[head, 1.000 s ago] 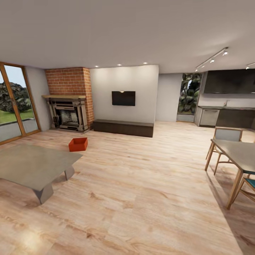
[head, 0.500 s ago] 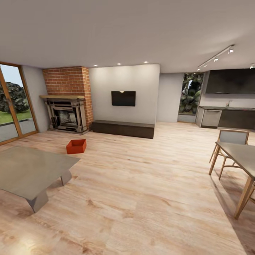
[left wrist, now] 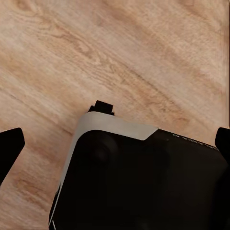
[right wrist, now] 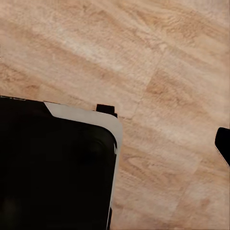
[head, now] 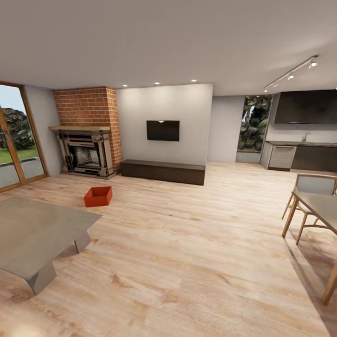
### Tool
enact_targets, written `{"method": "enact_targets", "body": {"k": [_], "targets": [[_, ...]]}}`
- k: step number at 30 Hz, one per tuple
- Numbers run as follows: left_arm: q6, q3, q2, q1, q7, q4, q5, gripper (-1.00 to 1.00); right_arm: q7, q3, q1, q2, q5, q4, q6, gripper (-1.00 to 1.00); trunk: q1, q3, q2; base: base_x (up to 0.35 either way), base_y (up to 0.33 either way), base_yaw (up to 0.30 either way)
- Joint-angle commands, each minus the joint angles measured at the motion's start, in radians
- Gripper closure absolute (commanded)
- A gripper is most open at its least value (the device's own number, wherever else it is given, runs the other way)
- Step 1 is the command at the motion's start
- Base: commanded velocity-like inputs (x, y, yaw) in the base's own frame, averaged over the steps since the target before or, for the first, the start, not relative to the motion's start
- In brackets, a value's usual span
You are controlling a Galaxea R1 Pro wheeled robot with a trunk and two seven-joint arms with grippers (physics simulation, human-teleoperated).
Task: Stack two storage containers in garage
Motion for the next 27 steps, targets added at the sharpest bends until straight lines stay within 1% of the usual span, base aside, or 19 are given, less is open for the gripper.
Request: {"method": "enact_targets", "body": {"k": [1, 10, 16, 27], "targets": [[0.004, -0.008, 0.0, -0.001, 0.003, -0.001, 0.008, -1.0, 0.002, 0.008, -0.001, 0.001, -0.01, 0.003, -0.005, -1.0, 0.001, -0.002, -0.001, 0.323, 0.0, 0.0], [0.003, -0.008, 0.0, -0.001, 0.003, -0.001, 0.007, -1.0, 0.001, 0.008, -0.001, 0.001, -0.01, 0.003, -0.011, -1.0, 0.001, -0.002, -0.001, 0.323, 0.0, 0.0], [-0.025, -0.008, 0.0, -0.001, 0.003, -0.001, 0.007, -1.0, 0.005, 0.006, -0.001, -0.002, -0.009, 0.003, -0.016, -1.0, 0.001, -0.002, -0.001, 0.323, 0.0, 0.0], [-0.029, -0.008, 0.0, -0.001, 0.003, -0.001, 0.007, -1.0, 0.007, 0.005, -0.001, -0.002, -0.01, 0.003, -0.016, -1.0, 0.001, -0.002, -0.001, 0.323, 0.0, 0.0]]}}
